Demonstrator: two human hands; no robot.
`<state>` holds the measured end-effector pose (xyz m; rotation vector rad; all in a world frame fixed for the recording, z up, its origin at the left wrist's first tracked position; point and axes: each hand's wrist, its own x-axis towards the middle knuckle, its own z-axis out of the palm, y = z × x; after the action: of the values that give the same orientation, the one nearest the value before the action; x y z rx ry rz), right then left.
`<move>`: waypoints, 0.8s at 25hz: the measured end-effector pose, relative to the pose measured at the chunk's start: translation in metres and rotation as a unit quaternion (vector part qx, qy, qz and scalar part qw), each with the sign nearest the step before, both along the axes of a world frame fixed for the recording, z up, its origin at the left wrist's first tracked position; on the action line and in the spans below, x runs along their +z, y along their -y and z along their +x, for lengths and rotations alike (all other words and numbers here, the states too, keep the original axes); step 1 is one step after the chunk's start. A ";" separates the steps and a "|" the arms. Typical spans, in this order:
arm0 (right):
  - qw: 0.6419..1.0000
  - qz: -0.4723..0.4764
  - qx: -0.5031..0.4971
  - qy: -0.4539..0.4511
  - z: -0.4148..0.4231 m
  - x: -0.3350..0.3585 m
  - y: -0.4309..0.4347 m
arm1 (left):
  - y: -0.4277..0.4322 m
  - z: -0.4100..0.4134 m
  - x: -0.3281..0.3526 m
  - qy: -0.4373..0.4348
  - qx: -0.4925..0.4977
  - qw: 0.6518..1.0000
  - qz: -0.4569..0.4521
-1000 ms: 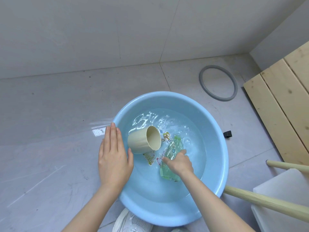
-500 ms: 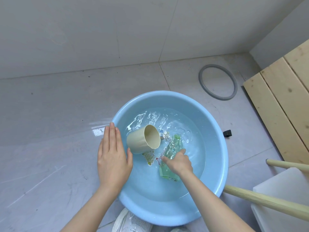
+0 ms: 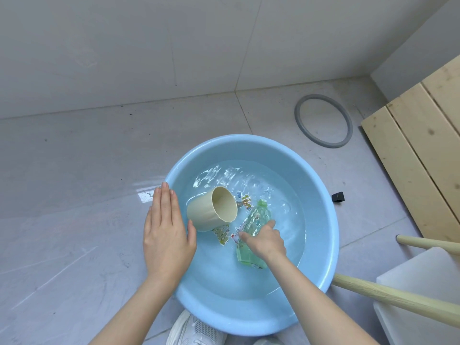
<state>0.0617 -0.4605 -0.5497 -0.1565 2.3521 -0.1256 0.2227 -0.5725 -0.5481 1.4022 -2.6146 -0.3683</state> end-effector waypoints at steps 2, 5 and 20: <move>1.000 -0.002 -0.002 -0.001 0.000 0.000 0.000 | 0.000 0.000 0.000 -0.001 0.001 1.000 -0.001; 1.000 0.000 -0.001 -0.001 0.000 -0.002 -0.001 | 0.000 0.000 0.000 0.000 -0.002 1.000 -0.004; 1.000 0.004 0.003 -0.010 0.001 -0.002 0.000 | 0.000 0.000 0.000 0.006 0.001 1.000 -0.001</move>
<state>0.0624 -0.4606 -0.5518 -0.1613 2.3722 -0.1125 0.2225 -0.5725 -0.5481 1.4101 -2.6223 -0.3595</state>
